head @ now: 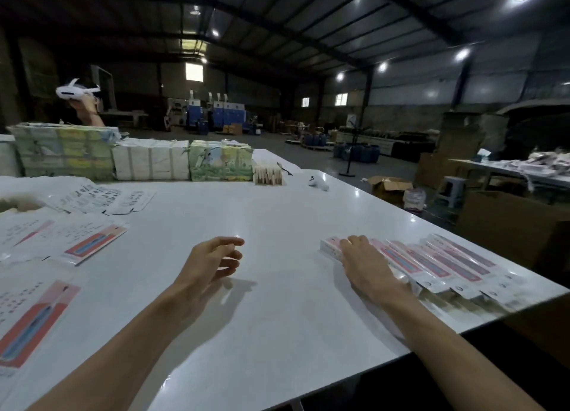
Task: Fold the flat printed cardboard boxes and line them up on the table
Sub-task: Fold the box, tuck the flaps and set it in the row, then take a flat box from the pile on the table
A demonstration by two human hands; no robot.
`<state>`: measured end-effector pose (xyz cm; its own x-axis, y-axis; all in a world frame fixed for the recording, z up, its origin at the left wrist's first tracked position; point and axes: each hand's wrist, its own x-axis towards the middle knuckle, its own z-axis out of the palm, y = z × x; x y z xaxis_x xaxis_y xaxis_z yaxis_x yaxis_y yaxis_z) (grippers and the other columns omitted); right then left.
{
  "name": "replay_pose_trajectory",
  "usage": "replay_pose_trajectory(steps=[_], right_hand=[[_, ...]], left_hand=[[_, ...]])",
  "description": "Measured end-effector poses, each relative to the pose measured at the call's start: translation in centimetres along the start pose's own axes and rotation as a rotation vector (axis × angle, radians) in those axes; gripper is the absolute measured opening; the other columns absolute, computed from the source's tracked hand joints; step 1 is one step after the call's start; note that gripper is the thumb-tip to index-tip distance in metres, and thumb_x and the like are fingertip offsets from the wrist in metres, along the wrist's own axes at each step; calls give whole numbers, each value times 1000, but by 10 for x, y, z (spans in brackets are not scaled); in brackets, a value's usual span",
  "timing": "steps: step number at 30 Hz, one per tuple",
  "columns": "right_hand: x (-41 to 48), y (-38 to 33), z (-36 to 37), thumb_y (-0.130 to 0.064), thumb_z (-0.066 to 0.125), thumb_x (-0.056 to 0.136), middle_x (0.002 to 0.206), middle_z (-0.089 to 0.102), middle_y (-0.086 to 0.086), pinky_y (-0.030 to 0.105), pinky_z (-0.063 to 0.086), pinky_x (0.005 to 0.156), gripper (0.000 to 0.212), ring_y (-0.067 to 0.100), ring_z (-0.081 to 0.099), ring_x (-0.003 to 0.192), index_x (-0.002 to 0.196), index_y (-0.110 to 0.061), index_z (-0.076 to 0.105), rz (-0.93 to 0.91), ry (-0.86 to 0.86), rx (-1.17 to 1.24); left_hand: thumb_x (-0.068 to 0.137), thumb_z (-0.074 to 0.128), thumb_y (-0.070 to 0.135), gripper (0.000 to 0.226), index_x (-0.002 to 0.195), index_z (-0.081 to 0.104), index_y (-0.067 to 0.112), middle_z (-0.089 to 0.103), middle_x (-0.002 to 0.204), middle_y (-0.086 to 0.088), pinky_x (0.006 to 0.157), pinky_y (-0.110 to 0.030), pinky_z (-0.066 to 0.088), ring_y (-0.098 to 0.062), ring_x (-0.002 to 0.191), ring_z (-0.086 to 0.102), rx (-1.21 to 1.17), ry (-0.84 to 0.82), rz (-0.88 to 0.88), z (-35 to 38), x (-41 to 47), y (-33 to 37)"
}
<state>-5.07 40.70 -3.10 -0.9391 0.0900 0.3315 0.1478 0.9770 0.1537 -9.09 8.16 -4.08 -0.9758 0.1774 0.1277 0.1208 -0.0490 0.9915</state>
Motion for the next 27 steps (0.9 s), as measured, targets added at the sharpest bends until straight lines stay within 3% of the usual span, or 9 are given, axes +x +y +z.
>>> replay_pose_trajectory(steps=[5,9,13,17,22,25,27], right_hand=[[-13,26,0,-22,57,106,139,56,6,33,45,106,36,21,56,122,141,-15,47,62,3,-130],[-23,34,-3,-27,62,104,141,55,4,34,47,107,43,18,57,123,143,-18,46,97,8,-99],[-17,19,-14,-21,59,105,133,57,5,32,49,104,28,19,58,118,132,-15,53,98,78,-46],[6,-29,-29,-18,49,107,119,61,8,38,53,91,16,25,59,108,118,-10,58,-12,174,163],[29,-120,-42,-9,48,102,103,68,15,46,55,79,16,35,64,91,107,-3,62,-177,232,462],[32,-166,-34,-11,46,102,89,69,15,46,54,70,17,39,64,79,104,-5,62,-209,181,566],[29,-183,-20,-12,44,102,80,64,12,42,47,63,15,37,58,72,98,-6,58,-258,140,567]], left_hand=[[106,54,8,28,107,81,15,74,90,-7,78,-28,60,-19,78,70,38,-6,-8,-2,-2,2],[106,53,8,28,107,81,14,73,90,-9,77,-30,59,-20,78,68,39,-22,-12,-4,-1,1],[106,52,6,28,108,79,13,73,88,-8,72,-25,59,-17,75,68,67,-31,-17,-4,-1,2],[105,51,4,31,104,80,16,71,84,-5,67,-24,56,-18,74,64,86,-8,18,-1,-8,2],[101,52,5,34,97,80,26,71,76,0,65,-28,47,-15,66,58,299,116,235,-1,-13,16],[100,54,12,28,103,76,29,75,79,4,66,-25,49,-10,65,64,511,124,188,-7,-18,33],[100,50,12,30,106,73,30,75,87,6,74,-30,56,-10,76,70,765,158,141,-23,-24,42]])
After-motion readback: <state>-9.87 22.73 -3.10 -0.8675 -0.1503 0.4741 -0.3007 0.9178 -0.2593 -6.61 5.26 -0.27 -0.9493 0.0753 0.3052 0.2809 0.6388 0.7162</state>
